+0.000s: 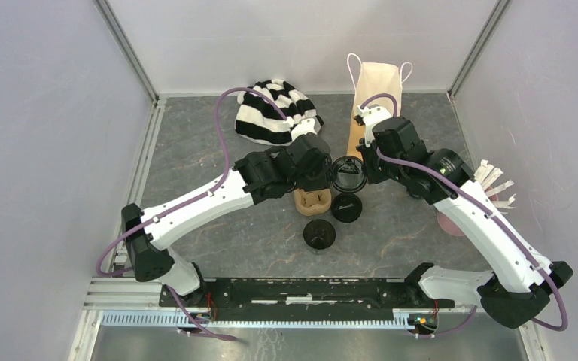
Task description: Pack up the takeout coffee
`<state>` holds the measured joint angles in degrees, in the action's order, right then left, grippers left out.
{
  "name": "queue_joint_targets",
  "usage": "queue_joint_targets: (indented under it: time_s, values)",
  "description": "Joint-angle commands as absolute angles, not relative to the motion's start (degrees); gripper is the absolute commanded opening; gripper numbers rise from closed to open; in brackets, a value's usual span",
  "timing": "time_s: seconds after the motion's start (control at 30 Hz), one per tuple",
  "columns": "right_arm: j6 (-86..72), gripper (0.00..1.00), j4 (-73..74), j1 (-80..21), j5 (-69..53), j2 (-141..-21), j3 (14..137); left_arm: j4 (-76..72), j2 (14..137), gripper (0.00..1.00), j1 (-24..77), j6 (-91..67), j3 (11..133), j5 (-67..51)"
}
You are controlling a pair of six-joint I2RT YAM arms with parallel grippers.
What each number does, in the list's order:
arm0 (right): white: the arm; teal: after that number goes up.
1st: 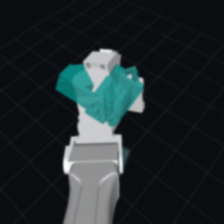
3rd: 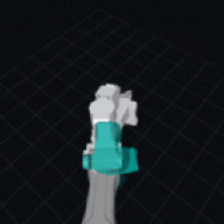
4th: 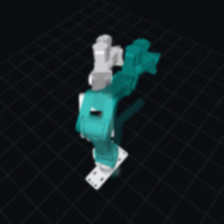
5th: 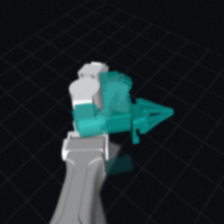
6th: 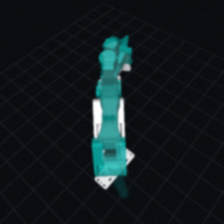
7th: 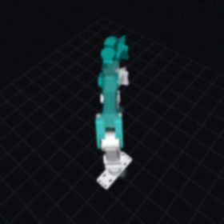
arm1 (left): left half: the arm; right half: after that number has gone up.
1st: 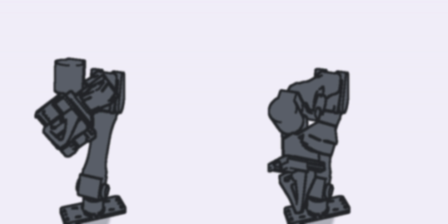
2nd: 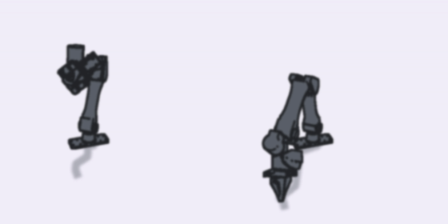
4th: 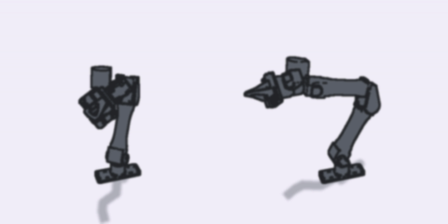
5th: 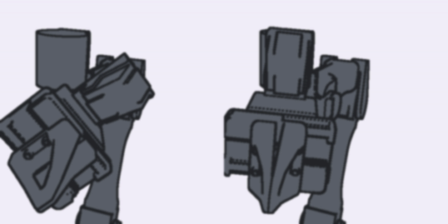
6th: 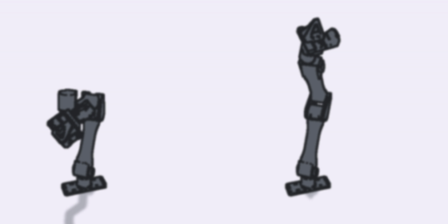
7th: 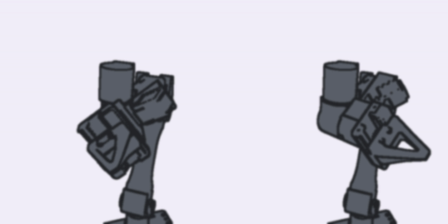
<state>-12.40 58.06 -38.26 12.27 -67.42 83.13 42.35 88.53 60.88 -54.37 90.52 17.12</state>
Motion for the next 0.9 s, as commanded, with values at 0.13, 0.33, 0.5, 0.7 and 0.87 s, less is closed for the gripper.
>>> queue_joint_targets:
  time_s: [0.13,0.33,0.5,0.7,0.87]
  values:
    - [-13.4,0.0,58.0,-38.4,12.0,-67.2,85.3,43.7,90.2,0.28,60.8,-52.3,95.3,20.7]
    - [-13.5,0.0,57.6,-38.4,11.2,-66.9,85.5,43.5,90.4,0.24,60.2,-52.7,95.2,19.6]
    - [-13.6,0.0,57.5,-38.4,10.7,-66.8,85.7,43.3,90.8,0.16,60.1,-52.4,95.4,19.3]
    - [-13.9,0.08,58.1,-38.4,9.7,-66.6,87.5,42.4,89.8,0.02,59.3,-51.7,94.8,18.2]
    - [-13.2,0.59,56.0,-38.4,0.9,-66.5,93.5,32.4,82.4,0.02,51.6,-52.2,85.1,2.1]
